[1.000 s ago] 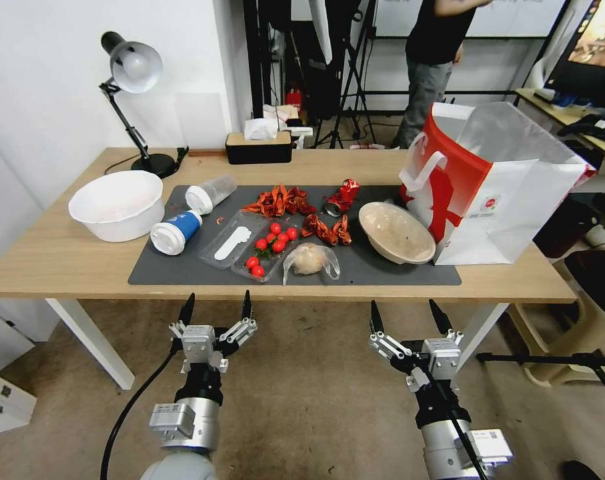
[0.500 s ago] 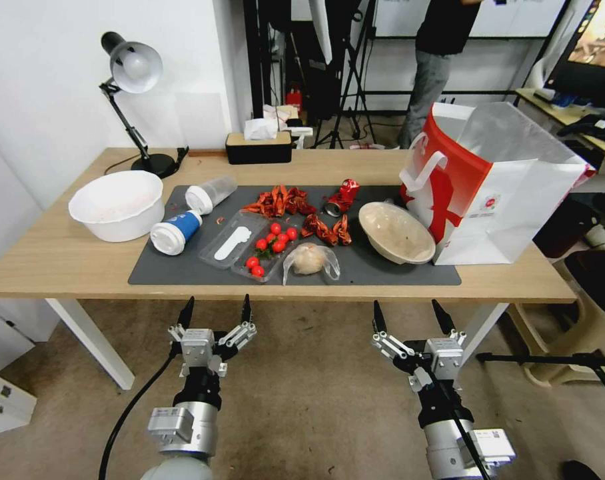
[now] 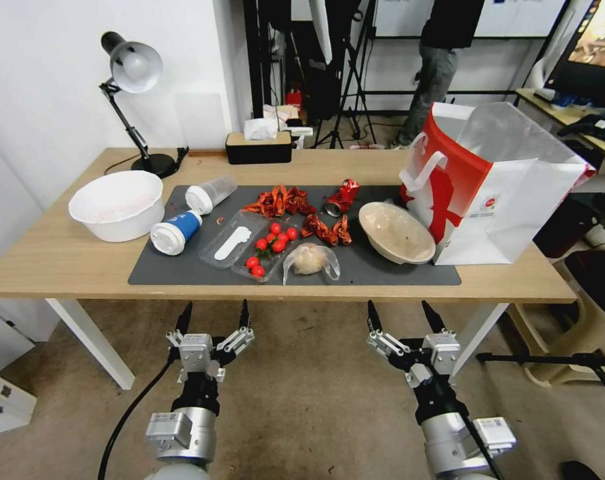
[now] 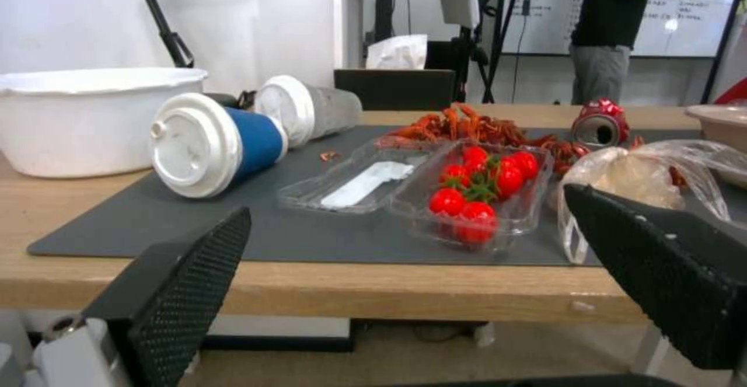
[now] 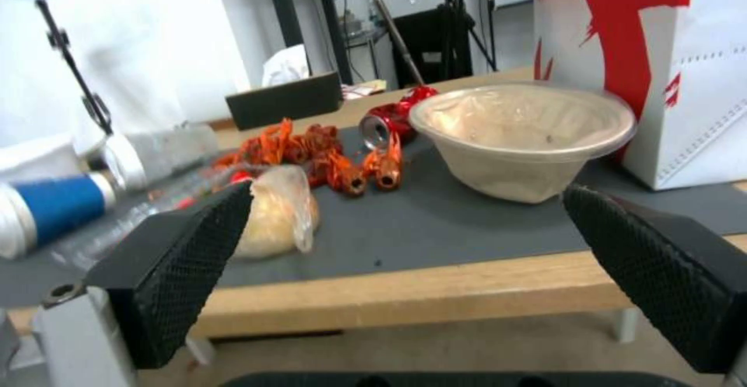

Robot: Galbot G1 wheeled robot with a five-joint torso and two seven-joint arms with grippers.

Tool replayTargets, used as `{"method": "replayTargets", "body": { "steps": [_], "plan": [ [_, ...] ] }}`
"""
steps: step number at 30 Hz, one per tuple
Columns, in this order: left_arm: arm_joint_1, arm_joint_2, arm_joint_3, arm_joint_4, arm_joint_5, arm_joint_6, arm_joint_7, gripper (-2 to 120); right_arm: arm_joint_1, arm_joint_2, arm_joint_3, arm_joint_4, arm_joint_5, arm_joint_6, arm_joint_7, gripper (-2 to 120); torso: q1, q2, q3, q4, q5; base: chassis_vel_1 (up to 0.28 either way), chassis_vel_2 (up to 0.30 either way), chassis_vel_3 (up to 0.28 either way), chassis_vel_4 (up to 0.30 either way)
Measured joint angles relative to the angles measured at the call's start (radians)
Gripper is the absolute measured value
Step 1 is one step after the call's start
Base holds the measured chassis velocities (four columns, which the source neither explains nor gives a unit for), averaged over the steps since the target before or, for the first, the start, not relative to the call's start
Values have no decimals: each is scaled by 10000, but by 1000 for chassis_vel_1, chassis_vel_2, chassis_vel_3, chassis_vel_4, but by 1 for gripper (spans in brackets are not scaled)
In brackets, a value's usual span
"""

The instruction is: Pick up the trash from the table and place it into the takeout bag.

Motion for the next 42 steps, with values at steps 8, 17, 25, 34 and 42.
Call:
{"method": "replayTargets", "body": {
  "steps": [8,17,25,34,42],
  "plan": [
    [189,-140,-39,58,59,-177,40,100,373,-517,-79,285,2387,-1152,22,100,0,0,-1,0,0,0,0,0,0],
    [-434,402,141,439,-448,-42,64,100,1143,-701,500,903,7599,-2682,1990,100,0,0,0,-2,-1,0,0,0,0],
    [-503,471,-27,503,-602,-27,101,100,2987,-1008,887,-322,11118,-3467,3103,100,0,0,0,0,0,0,0,0,0],
    [-503,404,-130,662,-627,-13,105,100,5010,-2037,1217,-1478,13219,-3896,4193,100,1,-1,0,0,0,0,0,0,0],
    [-497,378,-192,684,-693,-20,50,100,5489,-2030,1249,-1914,13946,-3921,4502,100,1,-1,0,0,-1,0,0,0,0]
  ]
}}
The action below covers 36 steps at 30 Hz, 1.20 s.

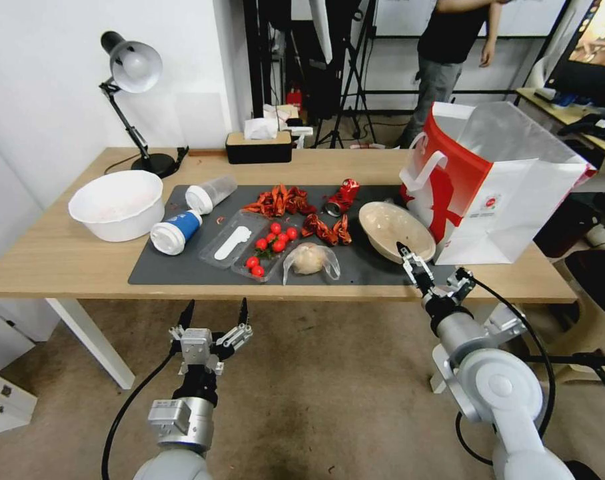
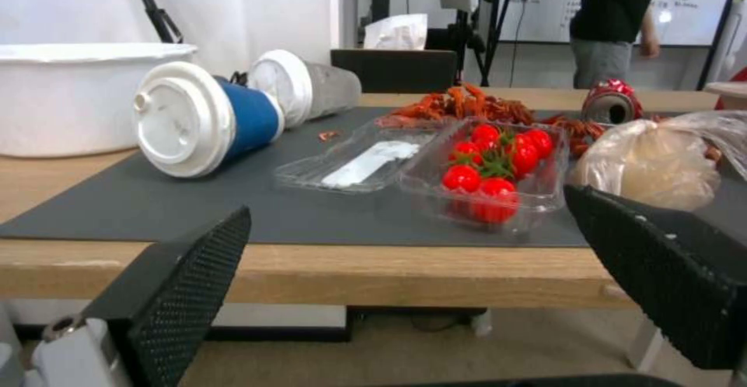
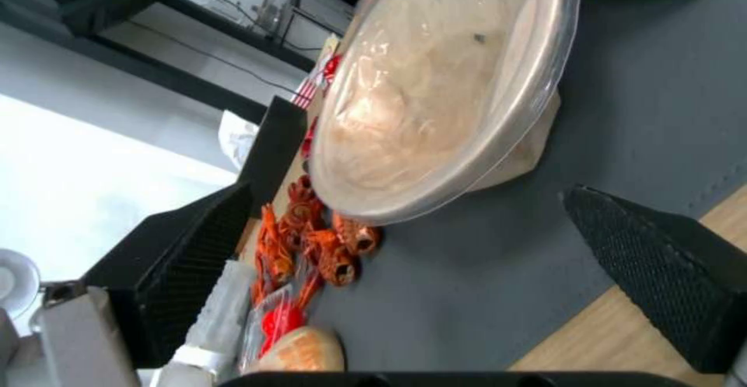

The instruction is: Pick up the trash from the table and place it into the takeout bag.

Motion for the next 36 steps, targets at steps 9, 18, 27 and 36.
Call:
{"method": "replayTargets", "body": {
  "steps": [9,18,27,36],
  "plan": [
    [62,-9,-109,-2,-152,-54,-30,100,731,144,-70,-651,714,174,540,95,0,0,0,0,0,0,0,0,0],
    [81,25,-105,-7,-247,-137,-54,100,929,342,-70,-869,793,232,701,64,0,0,0,0,-1,0,0,0,0],
    [77,40,-75,-12,-302,-159,-66,100,883,387,-40,-931,768,280,728,29,-1,2,0,0,0,0,0,0,0],
    [77,68,-83,-14,-399,-190,-93,100,615,319,-60,-604,-358,353,-52,0,0,1,0,0,1,0,0,0,0]
  ]
}}
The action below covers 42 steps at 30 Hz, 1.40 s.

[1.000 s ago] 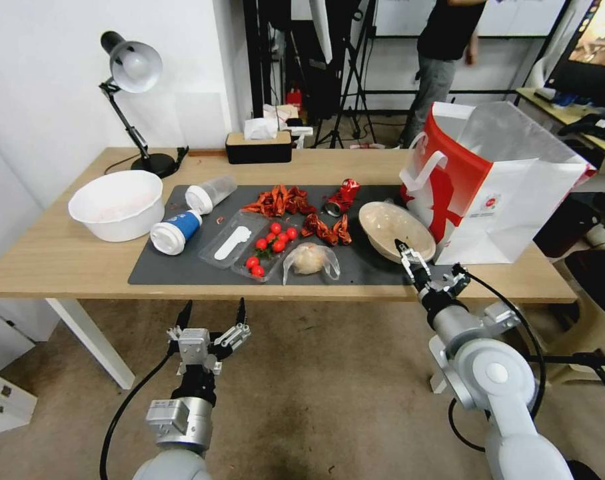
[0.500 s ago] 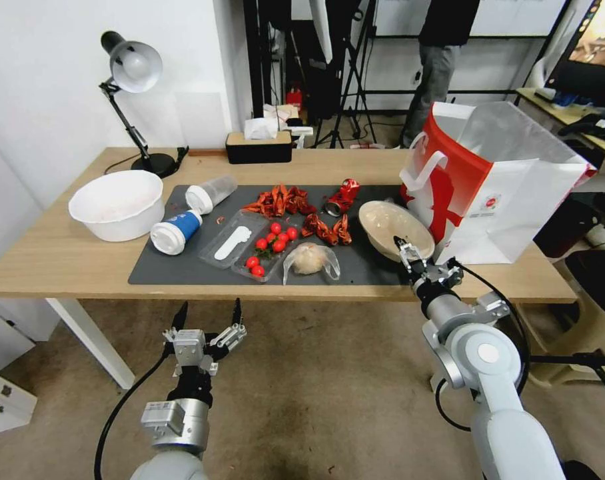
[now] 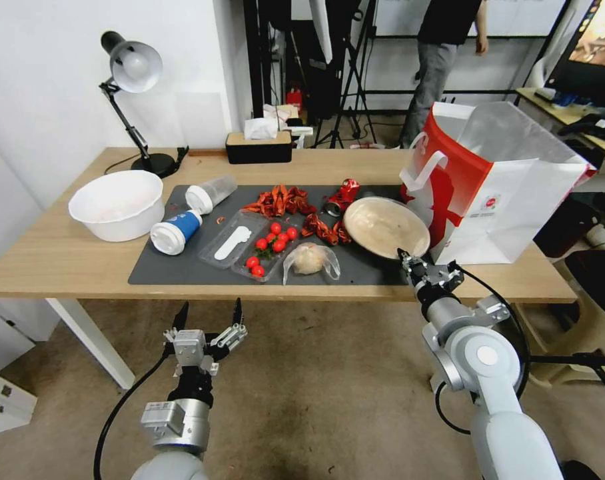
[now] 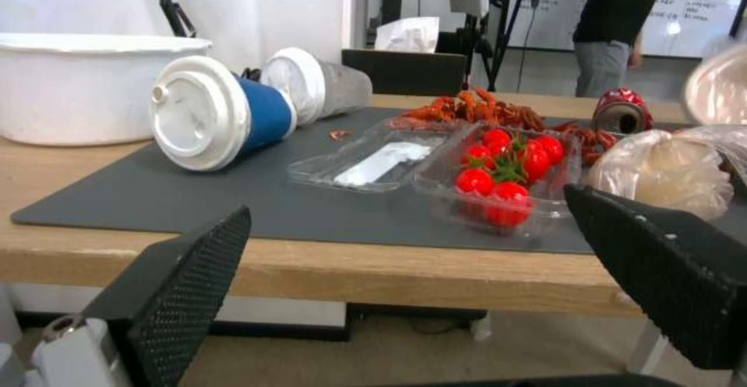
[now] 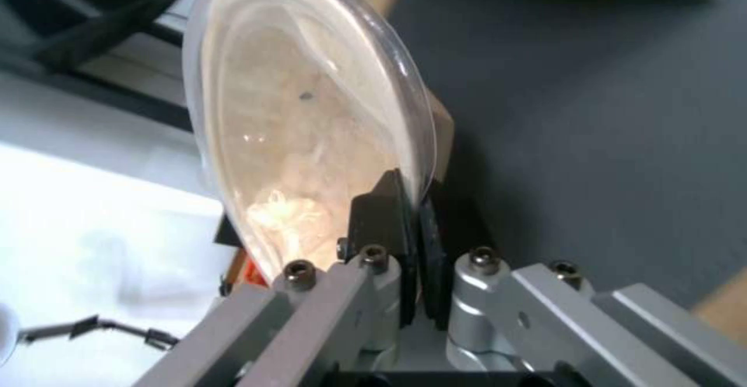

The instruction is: Pick up the trash from the table and place it into the takeout bag.

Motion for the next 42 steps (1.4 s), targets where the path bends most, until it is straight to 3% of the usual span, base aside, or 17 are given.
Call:
{"method": "replayTargets", "body": {
  "steps": [2,4,6,11,15,18,21,29,37,42],
  "plan": [
    [9,1,2,-1,-3,-5,-4,100,-42,-22,-3,85,-219,17,-159,0,0,0,0,0,0,0,0,0,0],
    [85,0,11,-178,-19,0,-53,100,-284,-171,-7,626,-1544,67,-961,0,0,0,0,0,1,0,0,0,0],
    [100,-3,8,-210,-18,2,-69,100,-353,-230,-4,802,-1975,93,-1214,0,0,0,0,0,0,0,0,0,0],
    [222,13,-63,-269,-18,-32,-131,100,-587,-758,198,1632,-4903,927,-2787,0,0,0,0,-1,0,0,0,0,0],
    [287,15,-87,-428,-6,-39,-227,100,-465,-1282,499,2019,-5981,1412,-2908,0,-1,0,0,-1,-1,0,0,0,0],
    [301,21,-121,-490,-6,-34,-249,100,-268,-1701,741,2172,-6014,1493,-2658,0,0,0,-1,1,0,0,0,0,0],
    [342,24,-141,-503,-2,-25,-250,100,409,-2727,1431,1922,-5798,1899,-2228,0,-1,0,0,0,4,0,0,0,0],
    [321,-84,-52,-428,6,2,-226,100,1733,-3933,2017,867,-4933,1977,-1527,0,0,0,0,0,1,0,0,0,0],
    [297,-168,-89,-347,68,40,-232,100,2382,-4310,1916,-177,-4801,1333,-1092,0,0,-1,0,0,0,0,0,0,0],
    [243,-160,-193,-347,64,93,-258,100,2460,-4301,1772,-610,-4864,992,-1028,16,0,-1,1,0,0,0,0,0,0]
  ]
}}
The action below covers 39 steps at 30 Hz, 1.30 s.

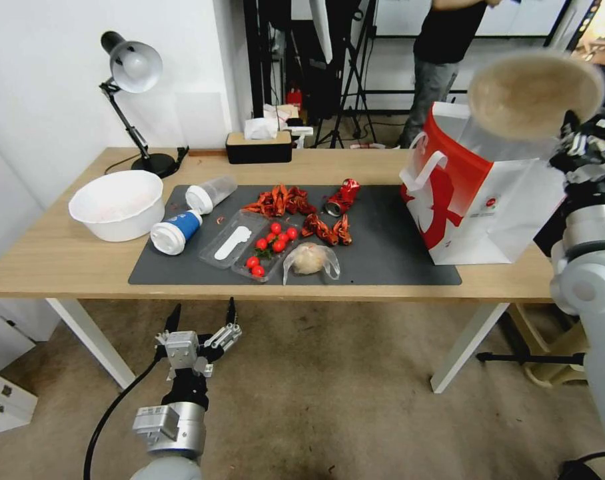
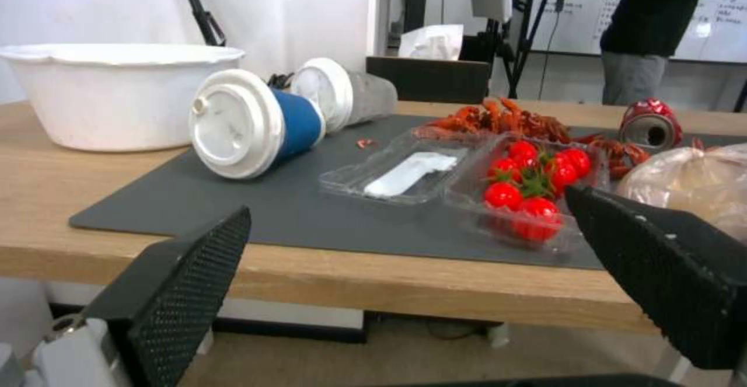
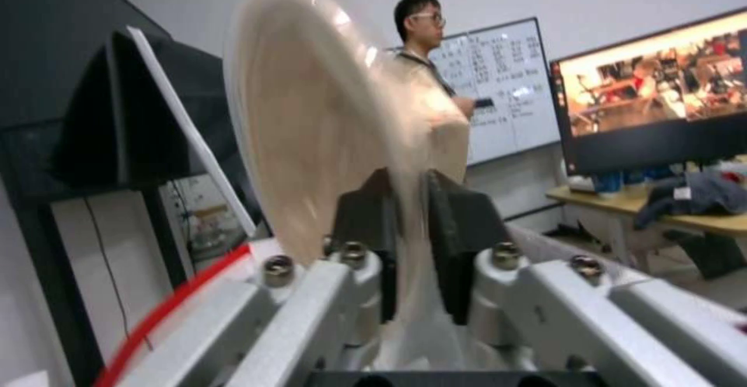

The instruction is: Pick up the trash from the table and place it into the takeout bag.

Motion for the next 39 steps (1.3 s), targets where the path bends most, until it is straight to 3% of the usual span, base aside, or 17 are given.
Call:
{"method": "replayTargets", "body": {
  "steps": [11,21,29,33,39],
  "plan": [
    [21,-39,48,11,-36,11,-8,100,83,-23,-122,-74,68,-40,-83,55,0,0,0,1,-1,0,0,0,0],
    [-9,13,93,63,-73,-10,-11,100,-336,137,-137,790,760,703,-1069,93,0,0,-1,1,-4,0,0,0,0],
    [-19,67,64,49,-188,-41,-12,100,-2398,555,-64,2186,641,700,-2310,100,-2,0,-2,0,-1,0,0,0,0],
    [-12,79,52,51,-238,-76,-12,100,-3565,882,-86,2744,-105,760,-3051,100,-3,1,-3,-2,-3,0,0,0,0],
    [11,140,53,22,-337,-112,-2,100,-5368,1562,-390,2809,-1582,1727,-4299,100,-3,1,-3,2,-4,0,0,0,0]
  ]
}}
